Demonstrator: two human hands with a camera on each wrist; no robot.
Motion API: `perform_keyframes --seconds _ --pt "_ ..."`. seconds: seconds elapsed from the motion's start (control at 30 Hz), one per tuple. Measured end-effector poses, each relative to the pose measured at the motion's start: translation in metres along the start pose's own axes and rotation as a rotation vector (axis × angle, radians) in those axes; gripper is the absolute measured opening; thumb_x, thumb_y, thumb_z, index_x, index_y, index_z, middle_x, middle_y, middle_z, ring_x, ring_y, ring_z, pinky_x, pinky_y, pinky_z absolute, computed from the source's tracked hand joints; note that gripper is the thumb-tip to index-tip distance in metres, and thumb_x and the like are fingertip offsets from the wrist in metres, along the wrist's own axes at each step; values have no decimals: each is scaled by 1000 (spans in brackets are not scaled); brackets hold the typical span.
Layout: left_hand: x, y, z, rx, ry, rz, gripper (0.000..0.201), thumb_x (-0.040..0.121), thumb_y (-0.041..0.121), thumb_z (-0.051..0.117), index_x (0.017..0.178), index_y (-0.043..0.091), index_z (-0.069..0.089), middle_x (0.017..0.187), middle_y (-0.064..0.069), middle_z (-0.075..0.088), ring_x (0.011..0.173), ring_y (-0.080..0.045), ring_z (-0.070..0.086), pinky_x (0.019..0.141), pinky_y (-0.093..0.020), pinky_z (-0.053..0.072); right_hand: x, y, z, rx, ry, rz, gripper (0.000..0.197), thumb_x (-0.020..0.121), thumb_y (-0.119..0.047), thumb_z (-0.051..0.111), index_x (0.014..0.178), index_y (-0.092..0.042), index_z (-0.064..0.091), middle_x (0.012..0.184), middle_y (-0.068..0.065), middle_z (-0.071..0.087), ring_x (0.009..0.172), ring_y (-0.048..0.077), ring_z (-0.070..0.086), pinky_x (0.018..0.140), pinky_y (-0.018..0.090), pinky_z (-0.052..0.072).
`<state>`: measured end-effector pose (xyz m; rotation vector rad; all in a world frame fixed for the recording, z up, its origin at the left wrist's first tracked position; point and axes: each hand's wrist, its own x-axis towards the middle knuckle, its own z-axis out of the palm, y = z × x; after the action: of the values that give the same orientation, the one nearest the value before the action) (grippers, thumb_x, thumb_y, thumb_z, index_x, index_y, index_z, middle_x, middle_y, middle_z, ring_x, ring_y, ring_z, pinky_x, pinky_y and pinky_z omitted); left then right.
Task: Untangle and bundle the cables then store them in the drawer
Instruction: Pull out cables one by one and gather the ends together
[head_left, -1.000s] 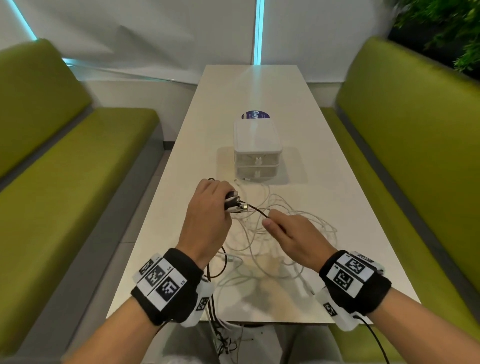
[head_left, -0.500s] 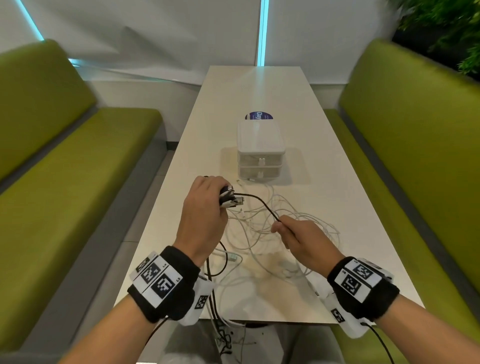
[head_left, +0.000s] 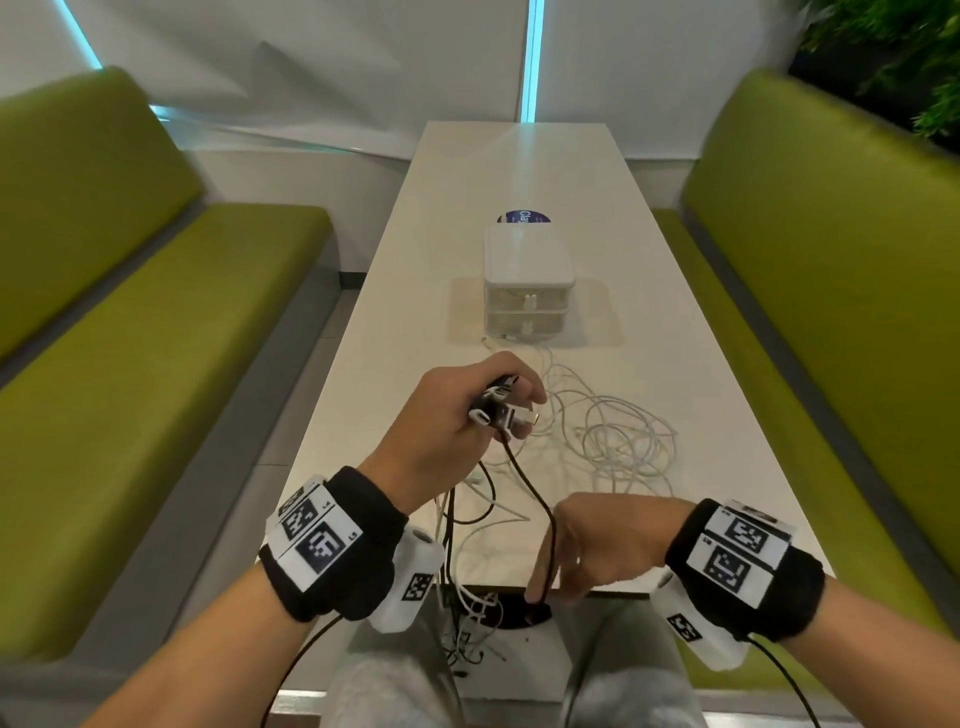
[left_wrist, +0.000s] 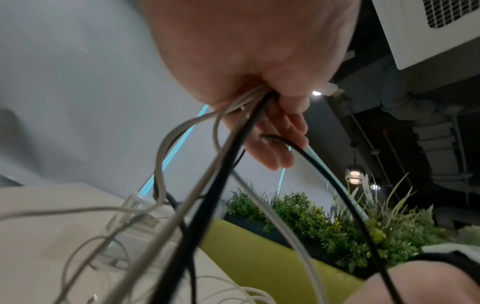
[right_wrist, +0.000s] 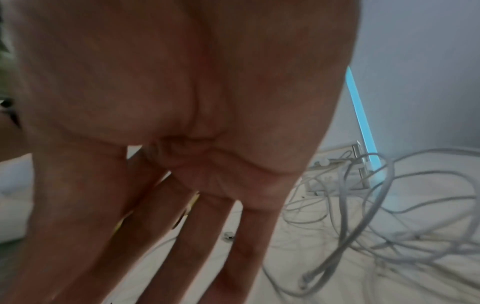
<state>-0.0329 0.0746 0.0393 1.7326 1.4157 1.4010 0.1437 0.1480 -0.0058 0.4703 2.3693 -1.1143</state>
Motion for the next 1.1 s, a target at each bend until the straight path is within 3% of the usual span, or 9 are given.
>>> perform_keyframes --seconds 0.1,0.17,0.27,0.37,0.43,0.6,0.7,0.97,1.1 --pt "-7 20 1 -204 70 -3 25 96 21 43 90 6 62 81 -12 65 79 -30 67 52 -47 52 -5 1 6 -14 -51 75 44 84 5 55 111 -24 72 105 -8 73 99 -1 64 95 29 51" --pt "-10 28 1 -233 104 35 25 96 17 41 91 3 61 86 -15 66 86 -30 66 52 -46 54 -8 0 10 -111 -67 71 52 84 7 52 121 -27 67 110 -7 72 93 -5 62 92 24 50" --pt "-15 36 2 -261 107 32 23 94 -6 37 92 0 59 74 -16 61 64 -19 63 41 -31 46 -9 -5 15 -405 -53 73 67 88 2 49 141 -38 42 118 -9 68 95 7 62 87 23 46" --pt "-20 42 2 -297 87 -45 25 96 -16 33 92 -8 57 62 3 58 44 -4 47 42 -13 34 -7 -11 23 -477 -20 99 71 92 3 41 147 -40 28 122 -8 66 108 17 61 92 28 45" --pt "-22 42 3 -293 70 -107 26 94 -20 31 89 -11 54 60 8 60 44 -8 42 45 -11 33 -7 -12 24 -473 27 111 64 92 1 39 146 -33 35 119 -7 67 111 15 60 93 26 44" --pt "-28 44 4 -290 120 -189 41 89 -16 37 72 13 59 69 4 64 45 -20 40 45 -21 32 -10 -13 13 -380 179 168 36 98 -25 45 133 -31 53 120 -5 64 116 15 52 101 31 40" --pt "-28 47 6 -318 116 -251 30 92 -17 36 78 1 55 56 5 60 41 -15 40 42 -16 31 -8 -16 4 -362 209 185 33 98 -33 46 129 -31 56 121 -5 61 111 14 52 97 29 40" --pt "-15 26 8 -310 84 -348 35 101 9 42 70 -1 56 47 -8 46 40 -21 39 39 -24 28 18 18 -5 -452 468 407 24 95 -19 46 109 -13 65 109 6 63 98 24 60 84 34 51" --pt "-10 16 16 -321 55 -390 42 102 12 41 63 3 53 43 0 46 37 -10 30 38 -18 23 22 44 8 -529 473 463 18 96 -12 43 100 -5 60 109 10 57 98 27 56 72 28 37"
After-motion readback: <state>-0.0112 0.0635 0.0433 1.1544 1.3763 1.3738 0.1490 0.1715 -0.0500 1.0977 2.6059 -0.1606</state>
